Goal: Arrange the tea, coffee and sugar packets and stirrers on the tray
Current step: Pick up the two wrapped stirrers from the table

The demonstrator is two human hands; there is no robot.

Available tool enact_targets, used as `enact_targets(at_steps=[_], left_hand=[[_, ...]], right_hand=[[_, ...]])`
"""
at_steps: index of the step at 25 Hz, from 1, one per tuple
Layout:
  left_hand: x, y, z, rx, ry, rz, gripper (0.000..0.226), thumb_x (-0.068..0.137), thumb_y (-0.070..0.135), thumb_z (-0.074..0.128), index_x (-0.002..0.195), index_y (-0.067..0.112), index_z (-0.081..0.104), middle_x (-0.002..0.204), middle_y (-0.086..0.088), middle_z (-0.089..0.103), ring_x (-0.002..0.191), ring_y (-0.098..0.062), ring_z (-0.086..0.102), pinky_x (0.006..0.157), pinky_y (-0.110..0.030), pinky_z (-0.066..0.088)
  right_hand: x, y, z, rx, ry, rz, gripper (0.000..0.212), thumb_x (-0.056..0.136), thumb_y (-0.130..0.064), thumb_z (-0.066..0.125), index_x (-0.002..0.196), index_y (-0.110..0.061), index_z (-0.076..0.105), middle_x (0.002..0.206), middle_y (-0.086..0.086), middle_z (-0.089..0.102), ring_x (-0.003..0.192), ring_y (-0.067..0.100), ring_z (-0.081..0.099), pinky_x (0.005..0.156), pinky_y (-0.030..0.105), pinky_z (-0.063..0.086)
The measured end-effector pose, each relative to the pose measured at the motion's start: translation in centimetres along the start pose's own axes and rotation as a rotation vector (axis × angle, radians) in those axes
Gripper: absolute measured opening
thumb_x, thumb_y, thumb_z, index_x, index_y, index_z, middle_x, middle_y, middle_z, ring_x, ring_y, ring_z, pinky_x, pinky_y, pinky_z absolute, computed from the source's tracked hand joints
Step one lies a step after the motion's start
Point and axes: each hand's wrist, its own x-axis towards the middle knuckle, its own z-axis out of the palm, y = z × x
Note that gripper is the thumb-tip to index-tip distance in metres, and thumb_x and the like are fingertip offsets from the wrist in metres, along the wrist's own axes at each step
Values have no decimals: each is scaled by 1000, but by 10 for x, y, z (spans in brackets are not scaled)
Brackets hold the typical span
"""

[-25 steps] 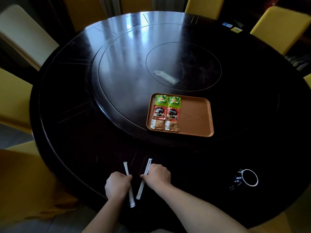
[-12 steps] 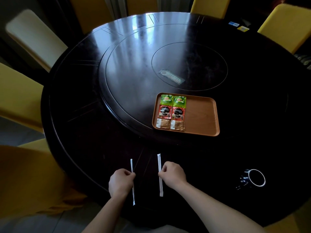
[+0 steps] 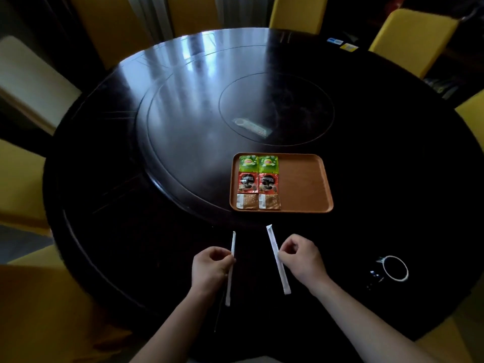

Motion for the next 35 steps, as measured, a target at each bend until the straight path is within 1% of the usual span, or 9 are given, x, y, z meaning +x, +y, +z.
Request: enact_targets(at_steps=[4, 7, 9, 11, 15, 20, 26, 31, 35], left_hand=[[20, 36, 20, 30, -188, 124, 11, 80, 13, 83, 78, 22, 78, 78, 2, 78, 70, -16, 76, 58, -23, 59], [31, 60, 46, 41, -229, 163, 10, 80, 13, 84, 81, 21, 77, 78, 0, 78, 73, -18, 76, 65, -32, 63], [40, 78, 65, 71, -235, 205, 11, 80, 11, 82, 84, 20, 77, 79, -1, 78, 75, -17, 76, 71, -36, 64], [52, 96, 87, 111, -221, 246, 9, 81, 12, 81, 88, 17, 77, 82, -1, 78, 78, -16, 75, 75, -38, 64], [76, 132, 138, 250, -151, 302, 17, 83, 11, 79, 99, 13, 76, 90, -2, 78, 79, -14, 75, 77, -39, 64], [108, 155, 182, 476, -26, 357, 18, 83, 10, 75, 101, 10, 77, 95, -6, 79, 81, -14, 72, 78, -32, 61], [141, 163, 205, 580, 20, 353, 16, 85, 8, 70, 99, 12, 77, 96, -4, 79, 75, -10, 66, 57, -14, 46], [154, 165, 221, 637, -31, 390, 20, 87, 7, 65, 103, 9, 77, 104, -9, 77, 94, -22, 70, 76, -26, 51], [154, 153, 208, 924, -127, 676, 32, 87, 16, 72, 119, 13, 70, 119, -6, 64, 110, -26, 57, 89, -33, 48]], right_hand=[[1, -1, -11, 103, 106, 85, 13, 72, -16, 72, 68, -25, 64, 70, -3, 69, 68, 10, 66, 61, 34, 55], [9, 2, -30, 161, 129, 137, 15, 74, -16, 74, 71, -28, 66, 74, -2, 72, 71, 15, 70, 61, 36, 61], [27, 1, -48, 175, 162, 122, 16, 75, -13, 74, 71, -27, 67, 71, -3, 72, 69, 15, 71, 54, 30, 59], [59, -3, -68, 137, 195, 90, 15, 75, -11, 74, 72, -23, 67, 71, -3, 71, 69, 18, 71, 53, 30, 59], [130, -15, -97, 28, 206, -3, 8, 77, -12, 72, 77, -19, 69, 77, -3, 72, 70, 19, 71, 67, 39, 61], [187, -17, -107, -122, 150, -58, 7, 76, -12, 70, 80, -17, 74, 81, 3, 76, 75, 23, 72, 73, 37, 60], [207, -7, -100, -171, 157, 10, 10, 81, -12, 68, 85, -15, 76, 90, 5, 76, 83, 22, 70, 78, 35, 58], [211, -1, -95, -262, 213, -48, 9, 84, -11, 68, 89, -16, 74, 90, 3, 75, 84, 22, 69, 73, 31, 56], [210, 9, -95, -375, 195, -155, 14, 85, -13, 71, 98, -14, 73, 97, 3, 70, 88, 22, 67, 75, 30, 55]])
